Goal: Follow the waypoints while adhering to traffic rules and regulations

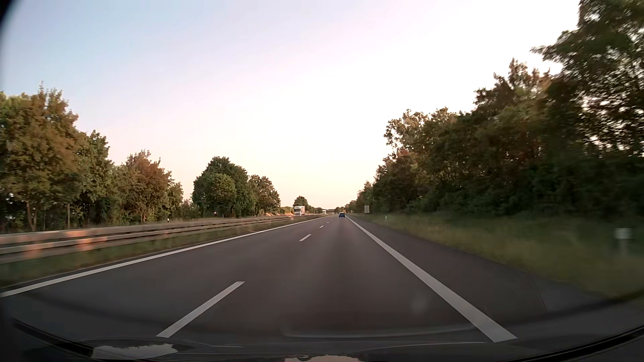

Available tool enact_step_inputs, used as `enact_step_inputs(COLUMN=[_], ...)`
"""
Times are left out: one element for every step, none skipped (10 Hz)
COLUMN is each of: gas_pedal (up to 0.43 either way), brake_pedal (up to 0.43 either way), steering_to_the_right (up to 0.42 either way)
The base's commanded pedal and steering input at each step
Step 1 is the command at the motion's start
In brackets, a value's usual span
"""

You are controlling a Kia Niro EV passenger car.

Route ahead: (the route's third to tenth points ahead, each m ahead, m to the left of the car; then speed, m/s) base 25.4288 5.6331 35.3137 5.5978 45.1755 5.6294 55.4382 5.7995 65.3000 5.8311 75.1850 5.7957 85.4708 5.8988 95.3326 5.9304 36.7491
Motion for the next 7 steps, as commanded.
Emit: enact_step_inputs(gas_pedal=[0.287,0.287,0.268,0.260,0.260,0.260,0.260], brake_pedal=[0.018,0.018,0.018,0.018,0.018,0.018,0.018], steering_to_the_right=[-0.001,-0.001,-0.001,-0.001,-0.001,-0.001,-0.001])
